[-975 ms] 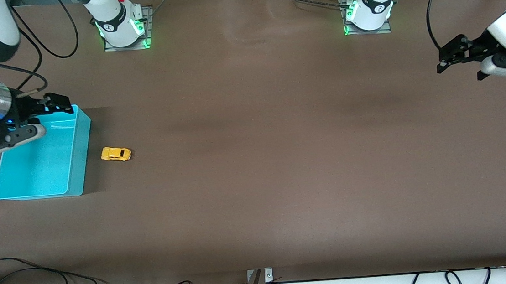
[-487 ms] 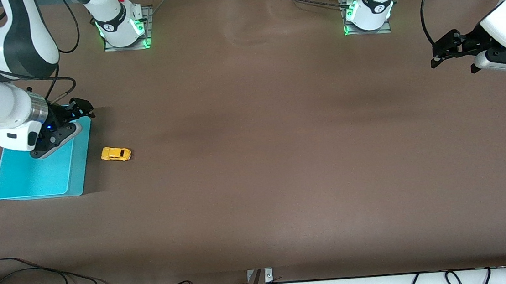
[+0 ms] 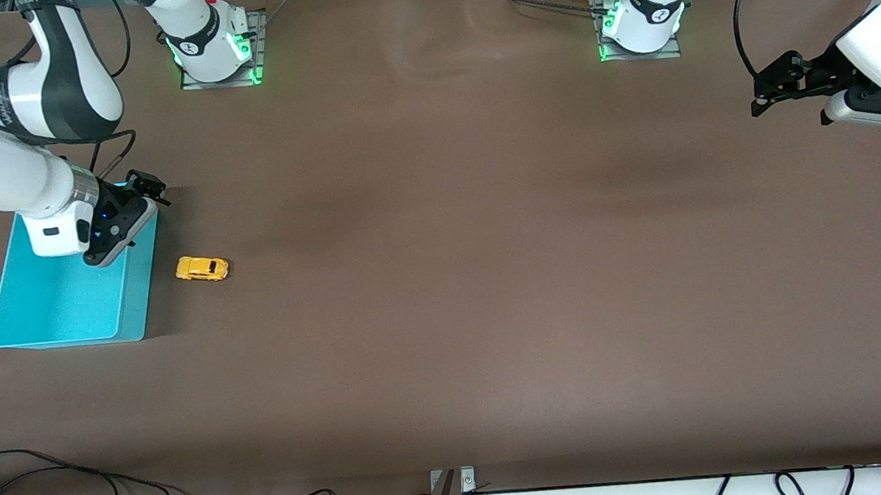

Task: Wind up and store yellow beetle car
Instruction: 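Raise the left gripper while the right gripper reaches toward the car, then lower the right gripper and grasp the yellow car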

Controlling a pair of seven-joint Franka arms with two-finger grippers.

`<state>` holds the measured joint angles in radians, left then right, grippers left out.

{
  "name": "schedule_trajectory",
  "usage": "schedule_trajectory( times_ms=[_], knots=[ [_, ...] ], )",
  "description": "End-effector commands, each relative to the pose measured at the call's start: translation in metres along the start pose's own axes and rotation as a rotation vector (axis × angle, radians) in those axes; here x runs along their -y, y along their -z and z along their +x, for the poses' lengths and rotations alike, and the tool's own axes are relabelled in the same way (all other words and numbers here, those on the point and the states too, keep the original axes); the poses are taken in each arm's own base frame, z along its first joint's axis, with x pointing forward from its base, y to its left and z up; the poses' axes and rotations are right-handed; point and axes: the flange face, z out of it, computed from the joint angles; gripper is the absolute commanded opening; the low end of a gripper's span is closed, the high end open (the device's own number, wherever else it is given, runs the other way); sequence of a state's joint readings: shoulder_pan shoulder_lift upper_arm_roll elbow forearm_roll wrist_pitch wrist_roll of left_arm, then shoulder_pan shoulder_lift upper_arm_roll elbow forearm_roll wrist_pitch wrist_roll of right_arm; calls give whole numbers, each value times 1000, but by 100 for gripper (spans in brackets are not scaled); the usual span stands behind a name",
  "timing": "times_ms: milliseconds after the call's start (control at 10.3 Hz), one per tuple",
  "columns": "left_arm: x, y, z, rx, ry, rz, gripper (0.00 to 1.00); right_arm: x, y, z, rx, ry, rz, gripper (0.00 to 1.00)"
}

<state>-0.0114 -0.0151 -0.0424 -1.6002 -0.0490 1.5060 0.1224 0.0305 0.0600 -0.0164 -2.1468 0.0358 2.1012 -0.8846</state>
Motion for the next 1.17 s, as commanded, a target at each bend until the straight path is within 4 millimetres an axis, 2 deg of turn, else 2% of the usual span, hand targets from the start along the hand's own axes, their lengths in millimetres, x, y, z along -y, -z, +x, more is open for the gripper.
schedule_trajectory(
  times_ms=[0, 682, 1072],
  knots=[
    [-4, 7, 3, 9, 4, 26, 100, 5, -30, -16, -38, 100, -36, 100],
    [-1, 7, 2, 9, 8, 30, 100, -20, -110, -13, -47, 362, -94, 100],
    [0, 7, 2, 13, 11, 27, 100, -8, -148, -23, -57, 385, -126, 100]
  ],
)
